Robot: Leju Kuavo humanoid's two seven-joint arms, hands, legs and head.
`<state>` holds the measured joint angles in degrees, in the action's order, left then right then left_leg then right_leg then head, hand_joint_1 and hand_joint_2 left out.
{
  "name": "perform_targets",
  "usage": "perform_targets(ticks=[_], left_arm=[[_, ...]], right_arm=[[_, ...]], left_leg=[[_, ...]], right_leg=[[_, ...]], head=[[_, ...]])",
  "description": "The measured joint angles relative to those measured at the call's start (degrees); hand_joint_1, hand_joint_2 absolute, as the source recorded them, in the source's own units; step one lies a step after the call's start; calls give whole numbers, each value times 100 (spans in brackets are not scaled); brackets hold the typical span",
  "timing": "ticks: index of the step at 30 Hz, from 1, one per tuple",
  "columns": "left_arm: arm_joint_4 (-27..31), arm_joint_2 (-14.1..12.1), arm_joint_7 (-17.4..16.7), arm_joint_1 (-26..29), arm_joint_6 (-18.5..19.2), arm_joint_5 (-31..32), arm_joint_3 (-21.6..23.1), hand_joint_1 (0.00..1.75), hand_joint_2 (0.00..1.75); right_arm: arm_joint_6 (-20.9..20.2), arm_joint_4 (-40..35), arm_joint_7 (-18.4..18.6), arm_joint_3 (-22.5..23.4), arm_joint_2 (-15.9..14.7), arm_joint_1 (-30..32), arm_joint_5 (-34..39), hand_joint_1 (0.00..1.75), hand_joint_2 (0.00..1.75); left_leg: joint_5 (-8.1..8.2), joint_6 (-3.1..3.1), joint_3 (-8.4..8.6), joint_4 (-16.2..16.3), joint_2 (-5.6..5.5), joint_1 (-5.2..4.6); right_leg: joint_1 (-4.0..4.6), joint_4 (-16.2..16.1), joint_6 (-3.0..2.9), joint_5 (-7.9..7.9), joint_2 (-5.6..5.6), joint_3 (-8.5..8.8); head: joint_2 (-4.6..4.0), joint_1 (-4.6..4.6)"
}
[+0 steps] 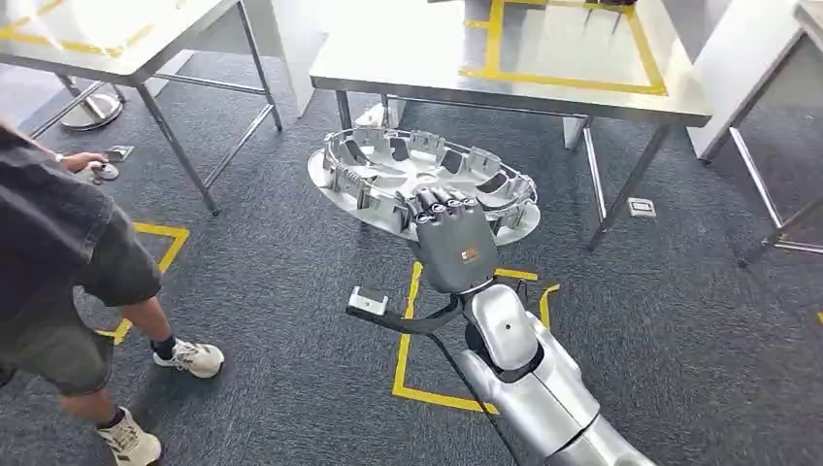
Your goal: Take the parts from the cabinet and place them on the table.
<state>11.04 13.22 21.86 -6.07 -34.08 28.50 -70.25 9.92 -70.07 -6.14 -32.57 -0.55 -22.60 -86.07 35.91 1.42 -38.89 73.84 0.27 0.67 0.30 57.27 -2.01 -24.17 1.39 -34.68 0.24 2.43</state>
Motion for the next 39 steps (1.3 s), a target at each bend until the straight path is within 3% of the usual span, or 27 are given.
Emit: perform_targets(ticks=[1, 2, 4, 5, 6, 10, 11, 12, 13, 14, 16, 17, 19, 20, 21, 22, 25, 26, 28, 29, 31, 32, 33, 35, 36, 37, 39], left_arm=[[0, -4, -2, 9, 2, -7, 0, 0, 175], [0, -9, -4, 19, 7, -22, 0, 0, 175], [2, -13, -4, 9, 11, -20, 0, 0, 175], [2, -20, -4, 9, 11, -20, 0, 0, 175], [-2, -20, -9, 11, 11, -20, 0, 0, 175], [0, -17, -15, 5, 11, -18, 0, 0, 175], [-2, -2, -18, 1, 11, -15, 0, 0, 175], [9, -11, -15, -6, 13, -13, 0, 0, 175], [7, -11, -17, 2, 15, -13, 0, 0, 175], [7, -9, -20, 14, 15, -13, 0, 0, 175], [7, -15, -31, 28, 15, -13, 0, 0, 175], [7, -22, -39, 26, 13, -13, 0, 0, 175], [7, -20, -42, 16, 13, -11, 0, 0, 175], [7, -17, -39, 11, 13, -11, 0, 0, 175], [7, -17, -39, 11, 13, -11, 0, 0, 175], [7, -17, -35, 7, 13, -11, 0, 0, 175], [7, -20, -22, -9, 13, -11, 0, 0, 175], [9, -20, -20, -21, 13, -11, 0, 0, 175], [9, -26, -15, -24, 9, -9, 0, 0, 175], [7, -26, -18, -17, 9, -9, 0, 0, 175], [7, -35, -20, 6, 9, -9, 0, 0, 175], [7, -35, -22, 17, 7, -9, 0, 0, 175], [7, -39, -22, 20, 7, -9, 0, 0, 175], [9, -50, -22, 9, 7, -9, 0, 0, 175], [7, -52, -22, 11, 7, -9, 0, 0, 175], [4, -52, -24, 14, 7, -9, 0, 0, 175], [2, -52, -26, 15, -4, -9, 0, 0, 175]], right_arm=[[0, 13, 7, 0, -2, 1, 2, 175, 175], [0, 24, 9, 0, -2, 1, 2, 175, 175], [-2, 37, 13, 0, 4, 9, 2, 175, 175], [-2, 37, 28, 0, 9, 11, 4, 175, 175], [-2, 39, 44, 0, 13, 6, 2, 175, 175], [-2, 46, 85, 4, 37, -1, -17, 175, 175], [-7, 53, 85, 13, 37, 8, -17, 175, 175], [-7, 55, 83, 13, 37, -5, -17, 175, 175], [-9, 57, 87, 11, 48, -13, -17, 175, 175], [-9, 59, 85, 11, 61, -12, -24, 175, 175], [-7, 66, 85, 11, 63, -9, -35, 175, 175], [-7, 85, 90, 11, 61, -9, -37, 175, 175], [-4, 103, 92, 11, 63, -9, -44, 175, 175], [-4, 105, 94, 13, 63, -11, -46, 175, 175], [0, 105, 94, 13, 63, -20, -48, 175, 175], [2, 107, 90, 13, 77, -29, -50, 175, 175], [13, 114, 85, 26, 85, -37, -70, 175, 175], [13, 114, 83, 28, 85, -40, -79, 175, 175], [7, 127, 77, 31, 118, -56, -76, 175, 175], [9, 140, 57, 31, 138, -66, -81, 175, 175], [9, 175, 50, 26, 162, -67, -94, 175, 175], [11, 195, 52, 26, 160, -70, -92, 175, 175], [11, 210, 50, 26, 160, -70, -92, 175, 175], [11, 236, 33, 26, 166, -75, -83, 175, 175], [11, 249, 31, 26, 166, -80, -83, 175, 175], [18, 262, 26, 26, 166, -97, -81, 175, 175], [28, 280, -11, 26, 168, -127, -83, 175, 175]], left_leg=[[14, 17, -141, 223, -4, 3], [-138, 32, -135, 143, -5, 13], [-651, 65, 177, -610, -62, 52], [-892, 97, 393, -1091, -239, 94], [-765, 121, 458, -1248, -643, 141], [-801, -82, 475, -1279, -394, 88], [-818, -123, 487, -1308, -293, 132], [-809, -162, 499, -1319, -242, 129], [-802, -185, 502, -1319, -154, 113], [-789, -204, 503, -1319, -65, 93], [-768, -219, 507, -1318, 106, 79], [-754, -220, 521, -1318, 191, 76], [-709, -205, 581, -1318, 344, 69], [-683, -190, 621, -1318, 414, 63], [-659, -168, 652, -1322, 475, 54], [-633, -127, 652, -1319, 531, 9], [-610, -33, 754, -1403, 724, 13], [-570, 15, 769, -1406, 762, 11], [-360, 41, 633, -1048, 220, 38], [-154, 51, 409, -618, 70, 38], [101, 70, -72, 210, -5, 37], [21, 68, -181, 306, -7, 37], [-178, 64, -154, 136, -12, 38], [-784, 56, 185, -767, -126, 53], [-941, 60, 339, -1208, -419, 88], [-834, 66, 398, -1322, -653, 113], [-842, 15, 410, -1294, -512, 77]], right_leg=[[-8, 17, 4, -3, 99, -4], [-23, 34, 22, -16, 203, -3], [-64, 102, 79, -53, 379, -4], [-81, 157, 127, -86, 457, -18], [-83, 216, 180, -120, 526, -71], [-120, 199, 336, -55, 803, -185], [-120, 227, 341, -70, 752, -198], [-60, 381, 371, -159, 356, -263], [-62, 737, 402, -353, 98, -450], [-75, 1211, 420, -568, -38, -699], [-87, 1940, 429, -783, -108, -1088], [-89, 1956, 422, -704, -113, -1116], [-76, 1219, 371, -252, -163, -734], [-49, 648, 324, -8, -300, -431], [11, 257, 269, 5, -615, -250], [59, 242, 214, -23, -662, -238], [81, 229, 149, -29, -410, -264], [11, 153, 100, 7, -316, -192], [-21, 117, 39, 15, -231, -156], [-29, 119, 25, 15, -145, -156], [-20, 127, 10, 4, 34, -154], [-21, 137, 7, 0, 137, -150], [-24, 153, 14, -9, 225, -143], [-46, 206, 59, -42, 409, -137], [-64, 246, 96, -68, 484, -156], [-29, 299, 140, -87, 555, -204], [-86, 265, 222, -46, 703, -254]], head=[[0, 0], [0, 2], [0, 0], [0, 0], [0, -11], [0, -20], [0, -24], [0, 60], [0, 94], [0, 96], [0, 98], [0, 100], [0, 98], [0, 100], [0, 98], [0, 89], [0, 96], [0, 89], [0, 59], [0, 37], [0, 15], [0, 20], [0, 15], [0, 11], [0, 6], [0, -2], [0, -2]])
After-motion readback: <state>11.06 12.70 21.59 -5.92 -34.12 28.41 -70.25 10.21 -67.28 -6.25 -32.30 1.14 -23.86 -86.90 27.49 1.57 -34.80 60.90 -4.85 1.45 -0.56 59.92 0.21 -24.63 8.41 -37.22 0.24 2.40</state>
